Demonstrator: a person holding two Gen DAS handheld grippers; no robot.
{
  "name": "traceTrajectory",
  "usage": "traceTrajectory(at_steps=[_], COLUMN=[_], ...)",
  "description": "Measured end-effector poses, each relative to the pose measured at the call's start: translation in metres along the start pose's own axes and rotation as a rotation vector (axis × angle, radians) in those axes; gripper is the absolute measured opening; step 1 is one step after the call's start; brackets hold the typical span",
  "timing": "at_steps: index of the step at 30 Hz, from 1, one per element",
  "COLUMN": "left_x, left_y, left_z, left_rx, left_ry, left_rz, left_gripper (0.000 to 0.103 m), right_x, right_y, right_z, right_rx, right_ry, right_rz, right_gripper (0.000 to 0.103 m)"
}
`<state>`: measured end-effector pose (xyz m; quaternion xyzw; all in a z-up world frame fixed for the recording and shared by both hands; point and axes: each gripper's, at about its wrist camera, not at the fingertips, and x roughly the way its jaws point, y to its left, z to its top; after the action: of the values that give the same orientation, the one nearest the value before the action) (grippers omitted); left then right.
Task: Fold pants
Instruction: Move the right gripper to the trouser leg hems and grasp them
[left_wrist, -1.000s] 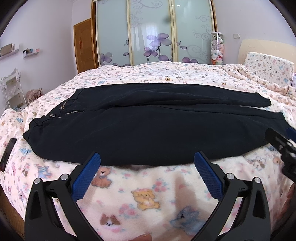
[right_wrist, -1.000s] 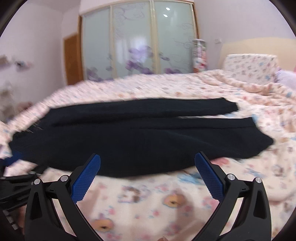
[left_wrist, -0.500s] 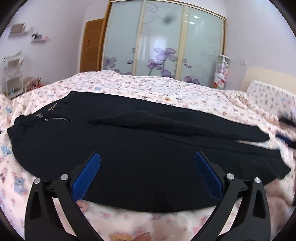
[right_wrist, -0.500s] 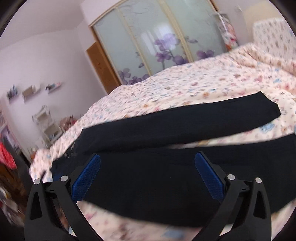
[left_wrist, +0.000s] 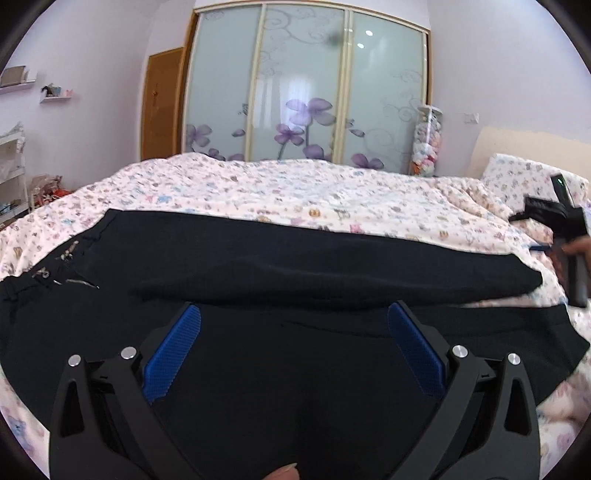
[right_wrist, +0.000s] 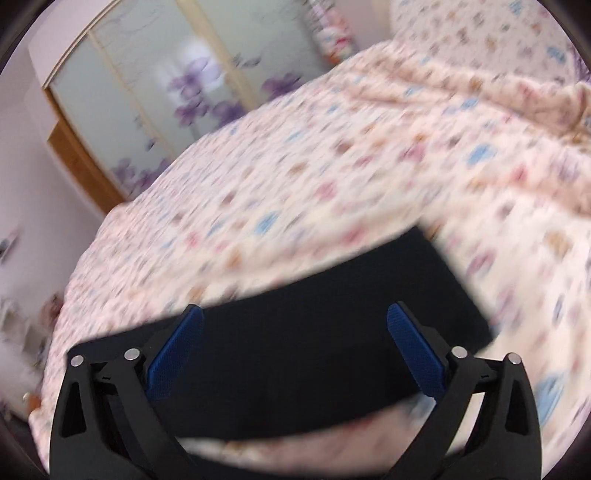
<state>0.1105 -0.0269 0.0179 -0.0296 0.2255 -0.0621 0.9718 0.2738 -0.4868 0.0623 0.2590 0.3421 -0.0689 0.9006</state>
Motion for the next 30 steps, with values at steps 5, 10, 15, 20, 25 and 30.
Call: traceTrajectory(at_steps=[5, 10, 15, 20, 25, 30], left_x=[0.001, 0.004, 0.003, 0.006, 0.007, 0.005], left_y=[0.012, 0.012, 0.001, -0.003, -0.001, 0.005], left_z=[0.0, -0.004, -0.006, -0.007, -0.007, -0.007], left_rx=[-0.044, -0.054, -0.007, 0.019, 0.015, -0.018], left_ry=[0.009, 0.037, 0.03, 0.038, 0.043, 0.03], left_rz=[-0.01, -0.009, 0.001, -0.015, -0.032, -0.058], left_gripper=[0.101, 0.101, 0.101, 0.101, 0.101, 0.101], right_x=[0.026, 0.056, 0.076, 0.084, 0.054, -0.01], right_y=[-0.042, -0.062, -0.076, -0.081, -0.068, -0.049], right_z=[0.032, 0.036, 0.03, 0.021, 0.021, 0.007], right_rx=[0.101, 0.06, 0.045, 0.02, -0.016, -0.068], right_ry=[-0.054, -0.062, -0.047, -0.02, -0.107, -0.213], right_rz=[-0.043, -0.161, -0.198, -0.218, -0.129, 0.034], right_gripper=[0.076, 0.067, 0.055, 0.026, 0.018, 0.017])
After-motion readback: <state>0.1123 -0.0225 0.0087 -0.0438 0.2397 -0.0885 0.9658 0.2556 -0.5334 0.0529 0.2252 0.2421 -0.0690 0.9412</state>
